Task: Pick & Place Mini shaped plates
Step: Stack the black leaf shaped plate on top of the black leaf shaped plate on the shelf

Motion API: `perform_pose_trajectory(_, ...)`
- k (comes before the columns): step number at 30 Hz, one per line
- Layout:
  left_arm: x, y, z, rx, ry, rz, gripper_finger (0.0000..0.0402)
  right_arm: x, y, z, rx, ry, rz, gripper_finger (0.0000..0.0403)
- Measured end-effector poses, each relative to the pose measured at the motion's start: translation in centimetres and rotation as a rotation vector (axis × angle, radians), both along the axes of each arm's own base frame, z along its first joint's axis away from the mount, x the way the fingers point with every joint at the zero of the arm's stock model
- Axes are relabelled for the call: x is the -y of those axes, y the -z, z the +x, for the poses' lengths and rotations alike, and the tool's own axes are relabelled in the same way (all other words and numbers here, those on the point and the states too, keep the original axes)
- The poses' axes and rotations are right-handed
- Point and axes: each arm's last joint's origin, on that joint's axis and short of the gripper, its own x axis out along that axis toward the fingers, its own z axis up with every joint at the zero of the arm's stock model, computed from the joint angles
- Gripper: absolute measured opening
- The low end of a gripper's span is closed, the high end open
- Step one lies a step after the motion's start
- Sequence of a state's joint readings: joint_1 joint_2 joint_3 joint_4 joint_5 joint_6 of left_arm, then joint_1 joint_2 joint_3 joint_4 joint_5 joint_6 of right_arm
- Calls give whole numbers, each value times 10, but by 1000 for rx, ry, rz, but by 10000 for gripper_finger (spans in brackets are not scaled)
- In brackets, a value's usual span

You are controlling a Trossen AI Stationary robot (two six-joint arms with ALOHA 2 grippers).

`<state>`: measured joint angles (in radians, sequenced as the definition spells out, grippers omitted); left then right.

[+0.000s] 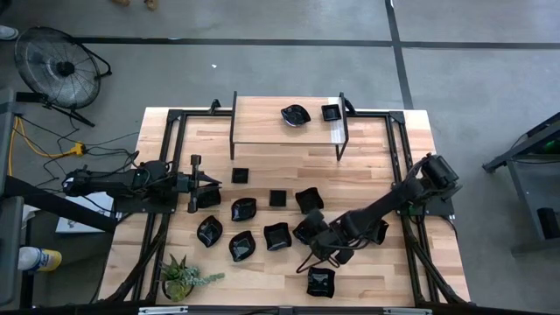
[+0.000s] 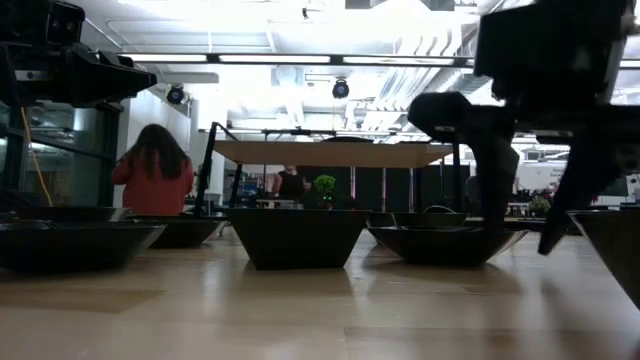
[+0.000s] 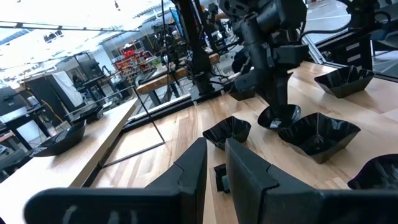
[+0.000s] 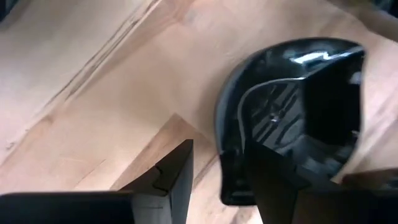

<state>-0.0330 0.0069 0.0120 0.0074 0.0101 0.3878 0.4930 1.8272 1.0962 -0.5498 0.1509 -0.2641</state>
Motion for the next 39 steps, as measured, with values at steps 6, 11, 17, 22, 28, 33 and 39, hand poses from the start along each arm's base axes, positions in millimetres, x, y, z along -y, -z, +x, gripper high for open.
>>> perform_pose_trajectory(6, 0, 0, 0, 0, 0, 0, 56, -3, 6, 2, 23, -2, -36, 137)
perform_pose_trajectory(11, 0, 0, 0, 0, 0, 0, 56, -1, 6, 3, 46, 12, -72, 137)
perform_pose_trajectory(17, 0, 0, 0, 0, 0, 0, 56, -1, 6, 3, 44, 18, -70, 137)
perform_pose_trajectory(22, 0, 0, 0, 0, 0, 0, 56, -1, 6, 3, 42, 64, -56, 137)
perform_pose_trajectory(28, 0, 0, 0, 0, 0, 0, 56, -1, 6, 2, 41, 93, -45, 130)
perform_pose_trajectory(33, 0, 0, 0, 0, 0, 0, 56, -1, 5, 1, 33, 91, -42, 94)
perform_pose_trajectory(39, 0, 0, 0, 0, 0, 0, 56, -1, 5, 1, 21, 86, -29, 51)
